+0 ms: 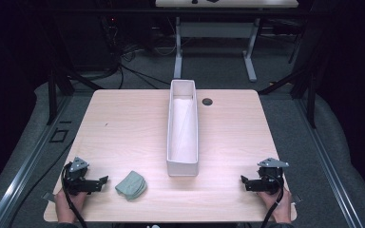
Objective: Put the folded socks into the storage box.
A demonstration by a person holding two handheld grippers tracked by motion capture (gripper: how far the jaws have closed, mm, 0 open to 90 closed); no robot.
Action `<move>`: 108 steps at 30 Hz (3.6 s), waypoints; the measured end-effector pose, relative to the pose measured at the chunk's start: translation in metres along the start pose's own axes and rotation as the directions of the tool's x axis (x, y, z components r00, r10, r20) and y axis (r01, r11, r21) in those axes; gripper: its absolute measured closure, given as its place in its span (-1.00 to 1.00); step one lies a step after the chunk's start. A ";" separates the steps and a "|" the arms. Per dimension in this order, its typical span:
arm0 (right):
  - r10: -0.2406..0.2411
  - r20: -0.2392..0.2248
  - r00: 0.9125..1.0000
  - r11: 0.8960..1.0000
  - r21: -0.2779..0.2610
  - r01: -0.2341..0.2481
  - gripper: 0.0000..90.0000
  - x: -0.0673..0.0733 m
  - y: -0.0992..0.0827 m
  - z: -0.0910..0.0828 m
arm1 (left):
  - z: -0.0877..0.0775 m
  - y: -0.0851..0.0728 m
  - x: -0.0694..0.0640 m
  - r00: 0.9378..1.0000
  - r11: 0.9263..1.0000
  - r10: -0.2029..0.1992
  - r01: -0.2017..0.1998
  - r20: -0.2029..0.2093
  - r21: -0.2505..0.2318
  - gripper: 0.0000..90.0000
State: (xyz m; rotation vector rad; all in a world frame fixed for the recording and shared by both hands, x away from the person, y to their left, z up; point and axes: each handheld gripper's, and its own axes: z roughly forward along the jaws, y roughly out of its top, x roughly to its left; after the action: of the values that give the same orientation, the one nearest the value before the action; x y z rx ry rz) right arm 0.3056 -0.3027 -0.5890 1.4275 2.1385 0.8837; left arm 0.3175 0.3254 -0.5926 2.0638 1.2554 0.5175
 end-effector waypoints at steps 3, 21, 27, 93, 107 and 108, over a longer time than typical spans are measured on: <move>0.000 -0.001 1.000 1.000 -0.001 0.000 -1.00 0.000 0.000 0.000 | 0.000 0.000 0.000 1.000 1.000 0.001 -0.001 0.001 0.000 -1.00; -0.006 -0.001 1.000 1.000 0.000 0.006 -1.00 0.000 0.000 -0.001 | 0.002 0.005 -0.002 0.999 0.999 -0.034 0.034 -0.002 0.012 -0.99; -0.004 -0.001 1.000 1.000 -0.004 0.004 -0.99 0.000 -0.001 -0.001 | -0.008 0.007 -0.004 0.995 0.996 -0.085 0.085 0.044 -0.002 -1.00; 0.004 0.007 1.000 1.000 -0.008 -0.004 -0.96 0.000 -0.001 -0.001 | 0.000 0.045 -0.110 0.979 0.985 0.076 -0.104 0.191 0.139 0.74; 0.004 0.007 1.000 1.000 -0.008 -0.004 -0.96 0.000 -0.001 -0.001 | -0.003 0.042 -0.110 0.977 0.991 0.082 -0.102 0.198 0.092 0.82; 0.004 0.007 1.000 1.000 -0.007 -0.004 -0.96 0.000 -0.001 -0.001 | -0.004 0.043 -0.110 0.976 0.990 0.080 -0.101 0.200 0.094 0.82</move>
State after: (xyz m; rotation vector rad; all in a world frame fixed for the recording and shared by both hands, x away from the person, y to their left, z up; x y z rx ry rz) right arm 0.3041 -0.3033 -0.5889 1.4300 2.1258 0.8860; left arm 0.2913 0.2152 -0.5593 2.2070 1.0968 0.2854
